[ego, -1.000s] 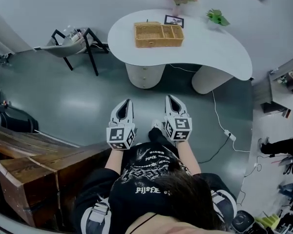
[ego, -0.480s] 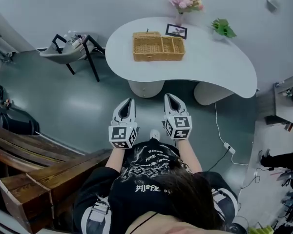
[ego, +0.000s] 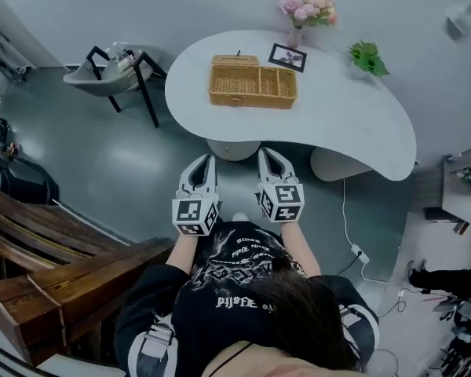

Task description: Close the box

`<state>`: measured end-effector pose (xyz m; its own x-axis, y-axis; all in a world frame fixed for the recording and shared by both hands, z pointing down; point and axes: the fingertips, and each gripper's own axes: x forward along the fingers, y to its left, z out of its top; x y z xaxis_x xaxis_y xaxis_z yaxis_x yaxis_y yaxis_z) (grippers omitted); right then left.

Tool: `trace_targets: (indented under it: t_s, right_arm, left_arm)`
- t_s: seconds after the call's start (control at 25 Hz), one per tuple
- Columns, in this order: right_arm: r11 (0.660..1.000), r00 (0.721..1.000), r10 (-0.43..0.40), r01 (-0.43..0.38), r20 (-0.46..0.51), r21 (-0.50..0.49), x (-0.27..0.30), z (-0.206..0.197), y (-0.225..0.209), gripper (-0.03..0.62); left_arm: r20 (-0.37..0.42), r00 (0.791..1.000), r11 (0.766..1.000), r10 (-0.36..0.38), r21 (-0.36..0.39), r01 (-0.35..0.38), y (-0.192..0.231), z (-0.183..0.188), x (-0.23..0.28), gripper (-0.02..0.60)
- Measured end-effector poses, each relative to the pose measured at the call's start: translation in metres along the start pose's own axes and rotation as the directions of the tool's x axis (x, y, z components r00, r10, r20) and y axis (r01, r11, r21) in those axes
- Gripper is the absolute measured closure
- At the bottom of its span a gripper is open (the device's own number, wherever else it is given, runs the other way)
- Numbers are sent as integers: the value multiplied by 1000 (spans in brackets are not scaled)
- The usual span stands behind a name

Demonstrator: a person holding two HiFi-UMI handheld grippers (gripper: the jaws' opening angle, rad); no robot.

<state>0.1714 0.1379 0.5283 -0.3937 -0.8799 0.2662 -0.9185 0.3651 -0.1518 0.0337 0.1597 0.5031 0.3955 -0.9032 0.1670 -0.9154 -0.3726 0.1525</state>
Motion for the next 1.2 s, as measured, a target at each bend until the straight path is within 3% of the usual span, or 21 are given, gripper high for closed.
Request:
trace_targets:
  t_s: [0.6, 1.2]
  right_arm:
    - [1000, 1000, -4, 5, -14, 14, 28, 9, -34, 569]
    - [998, 997, -64, 65, -48, 20, 101, 23, -48, 569]
  left_arm:
    - [-8, 1000, 1000, -15, -3, 15, -6, 3, 42, 552]
    - [-10, 999, 999, -53, -12, 53, 52, 26, 113, 552]
